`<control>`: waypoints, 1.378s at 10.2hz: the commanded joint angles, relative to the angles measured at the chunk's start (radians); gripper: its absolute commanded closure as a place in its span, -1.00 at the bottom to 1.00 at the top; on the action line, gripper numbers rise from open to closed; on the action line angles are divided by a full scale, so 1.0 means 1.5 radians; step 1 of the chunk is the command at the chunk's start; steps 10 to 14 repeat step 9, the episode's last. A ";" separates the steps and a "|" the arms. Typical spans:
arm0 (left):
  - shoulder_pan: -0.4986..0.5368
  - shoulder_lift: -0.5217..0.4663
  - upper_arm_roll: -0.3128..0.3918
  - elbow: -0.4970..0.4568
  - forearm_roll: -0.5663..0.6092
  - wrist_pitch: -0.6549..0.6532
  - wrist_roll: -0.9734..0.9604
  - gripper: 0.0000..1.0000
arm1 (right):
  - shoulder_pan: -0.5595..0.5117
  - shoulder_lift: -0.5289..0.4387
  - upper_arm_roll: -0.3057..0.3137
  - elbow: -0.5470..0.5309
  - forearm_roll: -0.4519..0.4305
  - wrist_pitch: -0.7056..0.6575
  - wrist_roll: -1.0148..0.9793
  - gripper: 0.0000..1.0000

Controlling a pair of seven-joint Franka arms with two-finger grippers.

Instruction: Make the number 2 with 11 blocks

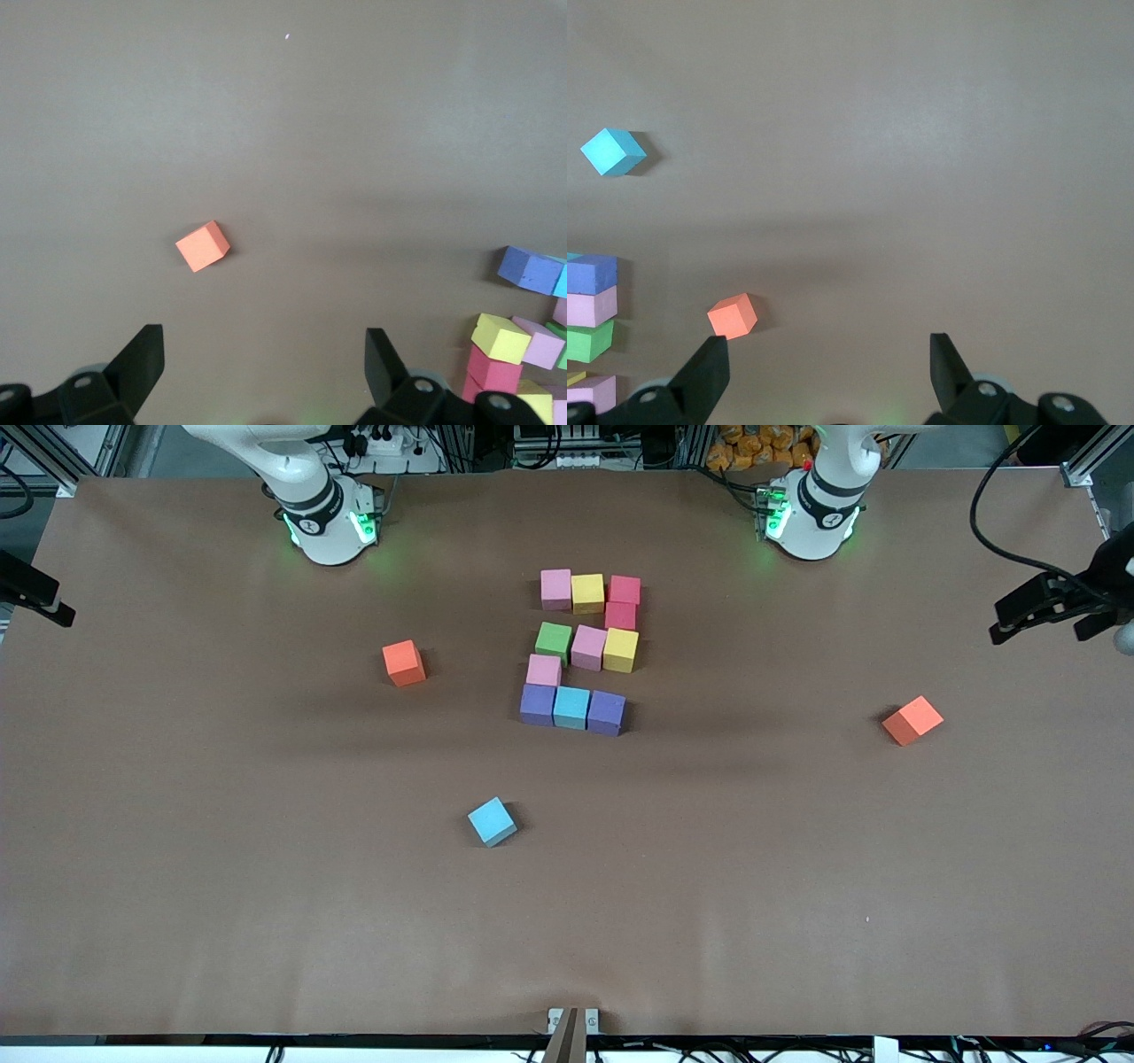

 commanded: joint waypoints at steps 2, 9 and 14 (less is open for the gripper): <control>0.003 0.013 0.002 0.024 -0.014 0.013 0.004 -1.00 | -0.006 -0.008 0.002 0.003 0.007 -0.010 0.003 -1.00; 0.007 0.011 0.003 0.021 -0.008 0.013 0.003 -1.00 | -0.004 -0.008 0.001 0.015 -0.001 -0.010 0.007 -1.00; 0.007 0.011 0.003 0.021 -0.008 0.013 0.003 -1.00 | -0.004 -0.008 0.001 0.015 -0.001 -0.010 0.007 -1.00</control>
